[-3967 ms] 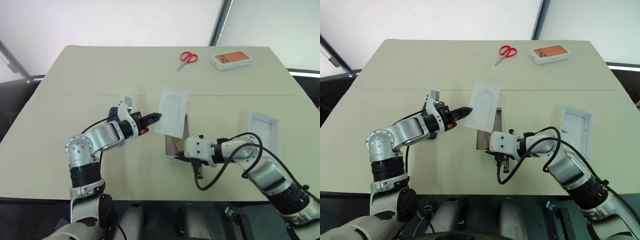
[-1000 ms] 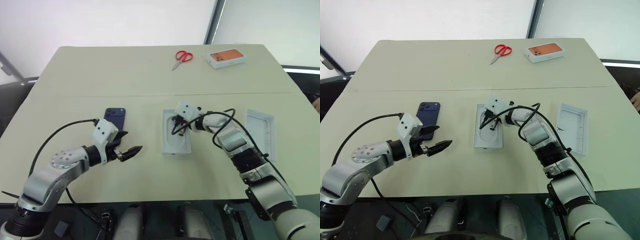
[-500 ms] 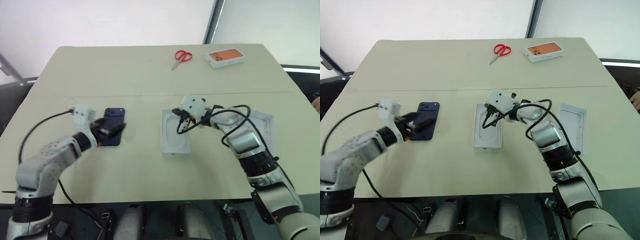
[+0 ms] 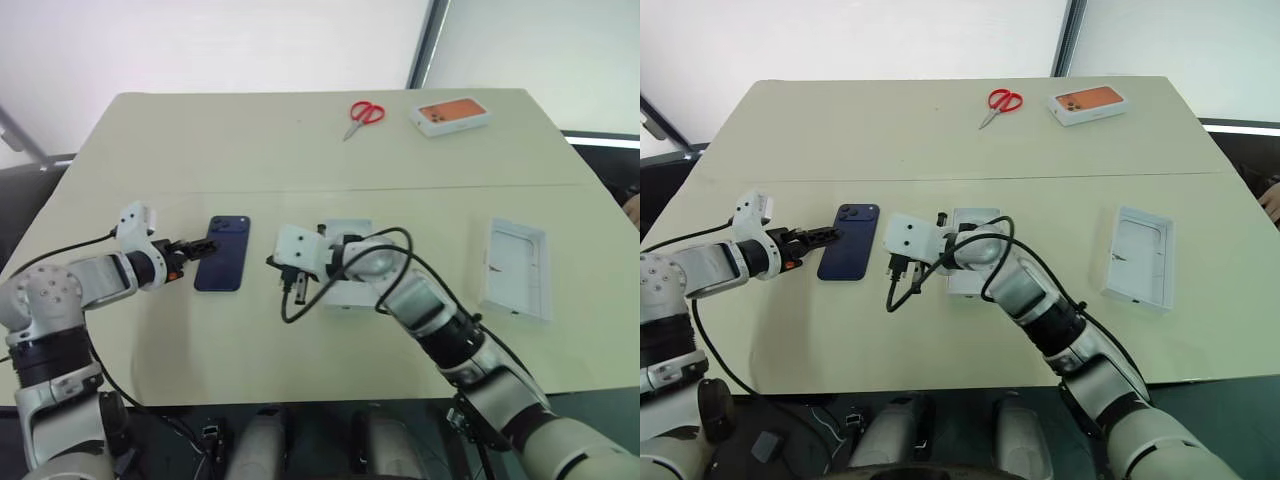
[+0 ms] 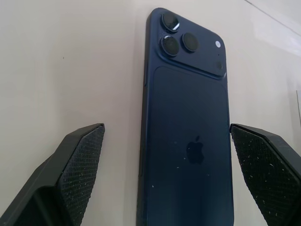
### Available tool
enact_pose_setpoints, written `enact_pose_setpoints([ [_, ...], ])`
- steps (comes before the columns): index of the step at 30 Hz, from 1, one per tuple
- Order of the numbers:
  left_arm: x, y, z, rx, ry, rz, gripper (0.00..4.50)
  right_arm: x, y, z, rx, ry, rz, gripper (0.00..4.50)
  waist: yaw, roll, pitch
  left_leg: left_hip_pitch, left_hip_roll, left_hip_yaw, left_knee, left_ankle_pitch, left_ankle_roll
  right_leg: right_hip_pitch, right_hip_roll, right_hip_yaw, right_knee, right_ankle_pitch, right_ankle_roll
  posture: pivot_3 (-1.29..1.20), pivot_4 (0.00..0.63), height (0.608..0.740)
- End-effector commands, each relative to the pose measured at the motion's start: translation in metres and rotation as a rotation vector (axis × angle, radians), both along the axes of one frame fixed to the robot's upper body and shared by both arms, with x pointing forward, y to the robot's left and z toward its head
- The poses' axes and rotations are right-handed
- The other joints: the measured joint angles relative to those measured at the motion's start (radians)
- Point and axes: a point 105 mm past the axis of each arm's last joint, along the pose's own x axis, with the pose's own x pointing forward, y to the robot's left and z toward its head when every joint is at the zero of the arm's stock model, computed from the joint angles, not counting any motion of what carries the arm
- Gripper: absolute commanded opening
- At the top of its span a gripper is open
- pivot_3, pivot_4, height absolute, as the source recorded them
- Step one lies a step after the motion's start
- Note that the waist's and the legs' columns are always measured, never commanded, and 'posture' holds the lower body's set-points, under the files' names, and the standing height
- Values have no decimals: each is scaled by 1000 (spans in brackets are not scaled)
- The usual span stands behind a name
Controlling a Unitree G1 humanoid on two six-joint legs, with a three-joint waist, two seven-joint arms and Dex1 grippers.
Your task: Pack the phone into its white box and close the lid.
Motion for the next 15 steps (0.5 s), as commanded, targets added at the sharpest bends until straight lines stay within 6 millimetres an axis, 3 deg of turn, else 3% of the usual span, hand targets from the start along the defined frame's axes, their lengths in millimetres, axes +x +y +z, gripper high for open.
enact_pose_setpoints([
  [1,-4,1,-5,-9,44,-17,4499,1,17,-4,-31,-32,14,18,-2,0,0,0,0,0,0,0,0,0,0,0,0,0,0,0,150,697],
  [8,-13,-30,-12,-97,88,-143,4499,3,41,-16,-52,-47,25,18,1,0,0,0,0,0,0,0,-1,0,-1,0,0,0,0,0,150,697],
  [15,-22,-48,-21,-151,91,-188,4499,4,47,-13,-35,-66,30,18,4,0,-1,0,-1,0,0,0,-1,0,-1,0,0,0,0,0,150,697],
])
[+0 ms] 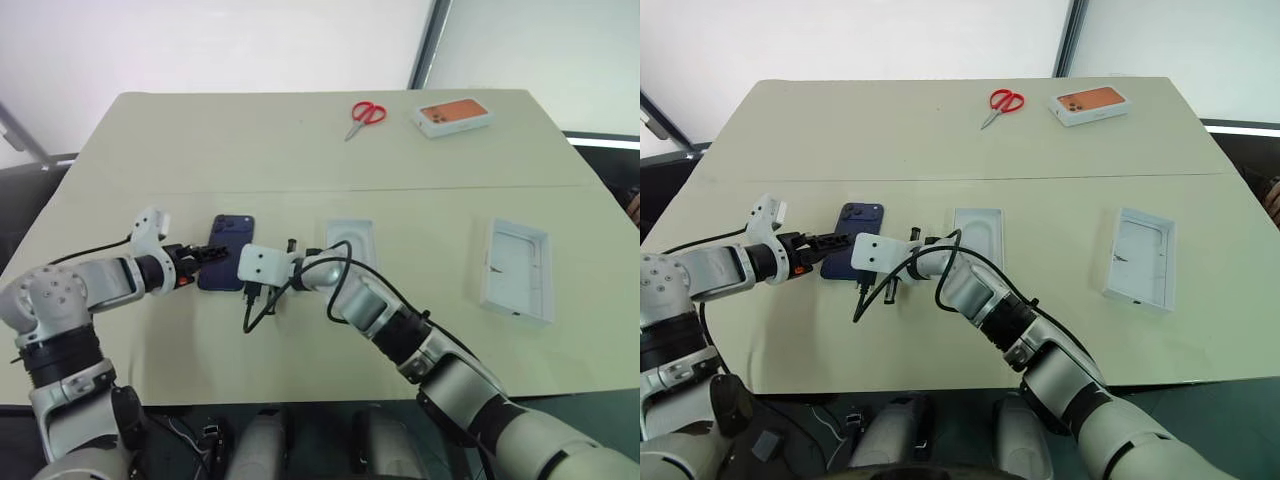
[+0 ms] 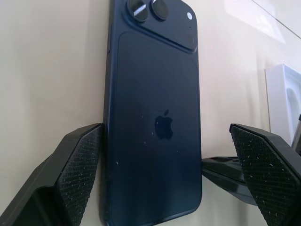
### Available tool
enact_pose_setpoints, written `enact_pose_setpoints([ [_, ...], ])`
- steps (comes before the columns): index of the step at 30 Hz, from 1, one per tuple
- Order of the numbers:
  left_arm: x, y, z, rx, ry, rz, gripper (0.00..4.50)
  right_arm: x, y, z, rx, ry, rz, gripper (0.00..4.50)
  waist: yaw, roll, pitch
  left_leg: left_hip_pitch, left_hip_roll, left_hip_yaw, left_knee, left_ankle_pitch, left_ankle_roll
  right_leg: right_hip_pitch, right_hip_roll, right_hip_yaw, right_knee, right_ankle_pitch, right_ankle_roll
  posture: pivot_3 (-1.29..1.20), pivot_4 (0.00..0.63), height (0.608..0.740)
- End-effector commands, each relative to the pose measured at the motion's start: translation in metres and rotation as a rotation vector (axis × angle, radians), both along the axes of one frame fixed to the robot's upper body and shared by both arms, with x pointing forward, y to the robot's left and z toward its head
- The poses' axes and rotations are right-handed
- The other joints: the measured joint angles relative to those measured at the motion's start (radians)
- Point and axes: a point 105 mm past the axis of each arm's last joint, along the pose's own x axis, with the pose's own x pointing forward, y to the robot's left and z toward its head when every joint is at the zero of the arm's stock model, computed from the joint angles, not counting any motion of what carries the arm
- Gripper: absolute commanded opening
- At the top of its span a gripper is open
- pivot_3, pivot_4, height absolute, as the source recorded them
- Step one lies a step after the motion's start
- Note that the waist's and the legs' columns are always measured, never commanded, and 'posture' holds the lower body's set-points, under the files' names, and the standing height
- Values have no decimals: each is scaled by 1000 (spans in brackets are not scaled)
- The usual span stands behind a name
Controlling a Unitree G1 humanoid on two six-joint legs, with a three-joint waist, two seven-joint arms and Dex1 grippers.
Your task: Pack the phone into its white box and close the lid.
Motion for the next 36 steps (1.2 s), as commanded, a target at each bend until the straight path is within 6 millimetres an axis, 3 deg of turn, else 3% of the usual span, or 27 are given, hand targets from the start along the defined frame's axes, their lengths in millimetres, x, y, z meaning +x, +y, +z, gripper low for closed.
enact_pose_setpoints([
  [1,-10,-22,-17,-64,68,-86,4499,0,10,17,42,-56,28,18,0,0,0,0,0,0,0,0,0,0,0,0,0,0,0,0,150,697],
  [5,-11,-30,-14,-98,47,-106,4499,4,6,19,44,-68,13,18,1,0,0,0,0,0,0,0,0,0,0,0,0,0,0,0,150,697],
  [14,-6,-27,4,-211,-16,-92,4499,4,-1,17,41,-74,6,18,2,0,0,0,0,0,0,0,0,1,0,0,0,0,0,0,150,697],
  [21,-5,-26,6,-230,-18,-93,4499,4,-1,17,41,-74,4,18,-4,0,0,0,0,0,0,0,0,0,0,0,0,0,0,0,150,697],
  [29,-1,-11,9,-239,-12,-32,4499,3,-6,16,42,-72,-3,18,-4,0,0,0,0,0,0,0,0,0,0,0,0,0,0,0,150,697],
  [32,0,-7,10,-241,-11,-16,3625,3,-8,17,38,-81,-3,0,-5,0,0,0,0,0,0,0,0,0,0,0,0,0,0,0,150,697],
  [36,1,-9,11,-254,-17,-21,1644,4,-11,20,37,-92,-7,0,-5,0,0,0,0,0,0,0,0,0,0,0,0,0,0,0,150,697],
])
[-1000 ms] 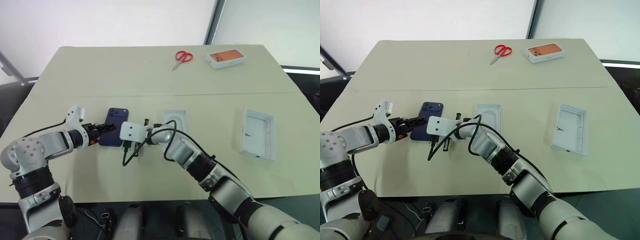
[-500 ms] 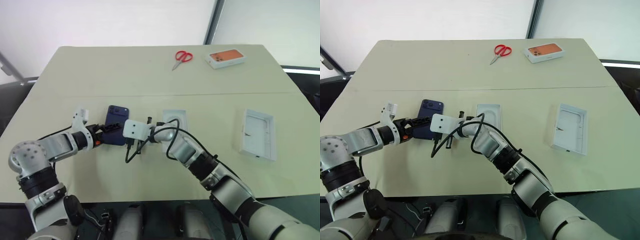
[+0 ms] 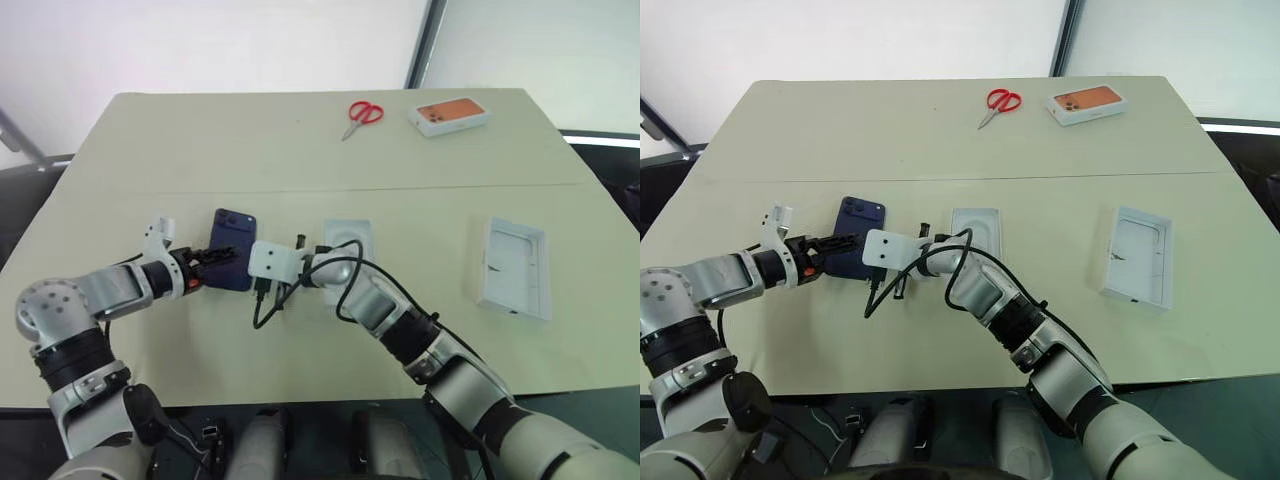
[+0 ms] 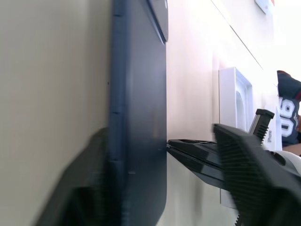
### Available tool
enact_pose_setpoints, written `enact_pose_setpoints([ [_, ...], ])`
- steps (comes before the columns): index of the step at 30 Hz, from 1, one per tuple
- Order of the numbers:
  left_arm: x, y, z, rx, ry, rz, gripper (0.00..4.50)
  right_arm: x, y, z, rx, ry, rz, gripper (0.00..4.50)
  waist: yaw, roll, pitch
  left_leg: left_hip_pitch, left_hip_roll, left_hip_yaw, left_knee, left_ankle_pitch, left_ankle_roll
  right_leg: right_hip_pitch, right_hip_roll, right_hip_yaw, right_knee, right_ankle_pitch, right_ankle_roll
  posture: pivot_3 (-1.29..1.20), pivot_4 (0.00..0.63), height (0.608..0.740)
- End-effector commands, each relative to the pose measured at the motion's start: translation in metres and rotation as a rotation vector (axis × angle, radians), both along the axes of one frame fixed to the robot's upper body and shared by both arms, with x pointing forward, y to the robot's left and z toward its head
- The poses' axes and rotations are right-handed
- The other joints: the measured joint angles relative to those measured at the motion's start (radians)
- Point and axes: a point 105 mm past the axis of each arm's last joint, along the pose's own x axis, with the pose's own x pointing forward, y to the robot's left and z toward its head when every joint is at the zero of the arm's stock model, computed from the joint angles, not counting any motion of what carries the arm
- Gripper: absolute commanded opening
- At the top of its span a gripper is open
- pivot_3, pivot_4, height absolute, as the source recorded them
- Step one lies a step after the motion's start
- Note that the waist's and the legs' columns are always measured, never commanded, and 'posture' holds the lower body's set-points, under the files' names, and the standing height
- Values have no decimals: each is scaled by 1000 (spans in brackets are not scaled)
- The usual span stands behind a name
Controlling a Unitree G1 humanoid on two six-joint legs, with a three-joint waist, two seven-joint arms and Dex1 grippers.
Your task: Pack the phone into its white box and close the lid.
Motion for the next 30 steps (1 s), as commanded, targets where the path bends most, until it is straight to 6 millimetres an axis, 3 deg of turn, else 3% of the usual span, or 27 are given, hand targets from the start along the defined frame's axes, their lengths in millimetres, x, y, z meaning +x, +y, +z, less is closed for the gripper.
enact_pose_setpoints([
  [1,1,2,12,-14,-47,1,1644,-2,3,18,32,-51,21,0,0,0,0,0,0,0,0,0,0,0,0,0,0,0,0,0,150,697],
  [6,1,0,13,-46,-56,7,1644,-1,-1,25,32,-73,14,0,0,0,0,0,0,0,0,0,0,0,0,0,0,0,0,0,150,697],
  [11,1,1,15,-66,-67,23,54,-2,-11,39,67,-78,-2,0,2,0,0,0,0,0,0,0,0,0,0,0,0,0,0,0,150,697],
  [18,4,-5,28,-127,-124,35,54,-9,-40,66,128,-63,-20,0,5,0,0,-2,0,0,0,0,0,-1,0,0,0,0,0,0,150,697],
  [20,6,-14,36,-149,-156,12,54,-14,-49,73,147,-51,-15,0,8,-1,0,-2,0,0,0,0,0,-1,0,0,-1,0,0,0,150,697],
  [24,7,-69,57,-224,-253,-109,54,-29,-91,88,148,-36,11,0,23,-2,1,-6,-1,-2,2,0,0,-1,-1,-2,-2,0,0,0,150,697],
  [28,1,-118,59,-245,-259,-162,54,-33,-136,87,98,-12,-34,0,29,-3,1,-7,-2,-2,3,-1,2,0,-2,-2,-4,1,2,0,150,697],
  [30,0,-128,58,-263,-245,-170,54,-34,-145,87,91,-3,-44,0,25,-3,1,-6,-2,-1,3,-1,2,-1,-1,-1,-4,1,2,0,150,697],
])
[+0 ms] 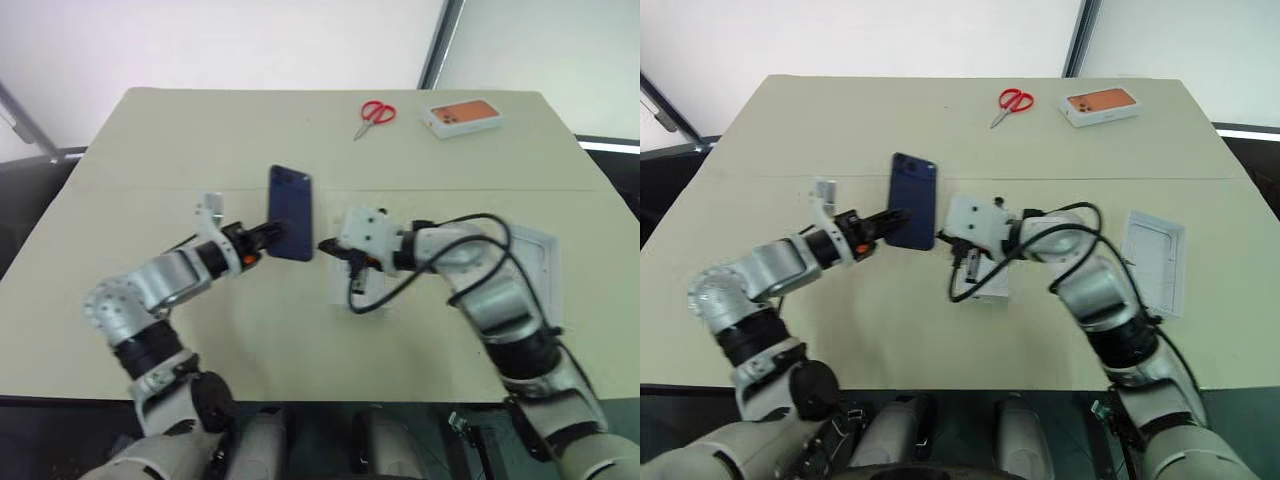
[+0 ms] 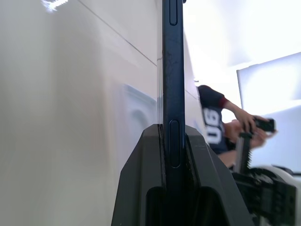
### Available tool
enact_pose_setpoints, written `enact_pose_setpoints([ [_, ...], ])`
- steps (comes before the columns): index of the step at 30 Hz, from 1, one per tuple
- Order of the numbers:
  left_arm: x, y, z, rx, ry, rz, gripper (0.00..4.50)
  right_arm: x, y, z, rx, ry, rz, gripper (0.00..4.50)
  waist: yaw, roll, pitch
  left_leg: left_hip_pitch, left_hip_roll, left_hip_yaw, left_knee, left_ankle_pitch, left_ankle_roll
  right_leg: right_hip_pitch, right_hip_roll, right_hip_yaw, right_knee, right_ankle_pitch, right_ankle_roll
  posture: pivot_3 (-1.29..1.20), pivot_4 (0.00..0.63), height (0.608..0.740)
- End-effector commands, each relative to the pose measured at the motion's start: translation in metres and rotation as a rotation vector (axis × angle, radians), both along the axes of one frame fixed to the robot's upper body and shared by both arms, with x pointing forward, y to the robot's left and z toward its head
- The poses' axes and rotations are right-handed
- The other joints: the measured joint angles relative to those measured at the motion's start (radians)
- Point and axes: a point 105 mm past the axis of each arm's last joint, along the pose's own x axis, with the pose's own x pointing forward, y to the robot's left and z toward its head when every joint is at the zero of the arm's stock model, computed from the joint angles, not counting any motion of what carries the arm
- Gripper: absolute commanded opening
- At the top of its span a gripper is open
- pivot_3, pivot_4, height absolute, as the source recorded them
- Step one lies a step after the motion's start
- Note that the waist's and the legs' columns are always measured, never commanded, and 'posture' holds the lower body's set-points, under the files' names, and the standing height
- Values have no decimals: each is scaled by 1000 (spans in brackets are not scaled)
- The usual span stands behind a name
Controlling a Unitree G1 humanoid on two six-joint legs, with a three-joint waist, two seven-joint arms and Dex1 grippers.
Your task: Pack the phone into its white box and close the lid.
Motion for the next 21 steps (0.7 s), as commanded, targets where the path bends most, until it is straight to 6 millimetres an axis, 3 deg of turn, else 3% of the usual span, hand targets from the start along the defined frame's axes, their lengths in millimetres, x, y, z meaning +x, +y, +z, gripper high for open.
enact_pose_setpoints([
  [1,-4,-12,16,-28,-55,-5,54,-8,-9,13,23,-26,23,0,-12,0,0,0,1,0,0,0,0,0,1,0,0,0,0,0,150,697],
  [5,-2,-54,1,-40,67,-54,54,1,-59,2,-46,7,-122,0,-16,0,0,1,2,2,-1,0,0,0,1,1,1,0,0,0,150,697],
  [8,1,-69,-4,-42,130,-55,54,4,-77,-1,-82,9,-174,0,-10,0,0,1,1,3,0,0,1,0,0,1,0,0,0,0,150,697],
  [17,-1,-87,-16,35,228,-99,54,0,-99,-4,-133,29,-205,0,5,0,0,1,1,3,1,0,1,1,0,1,0,0,0,0,150,697],
  [21,-4,-88,-22,75,245,-109,54,-7,-98,-6,-130,56,-172,0,5,-1,0,1,0,2,1,0,1,2,0,1,-1,0,0,0,150,697],
])
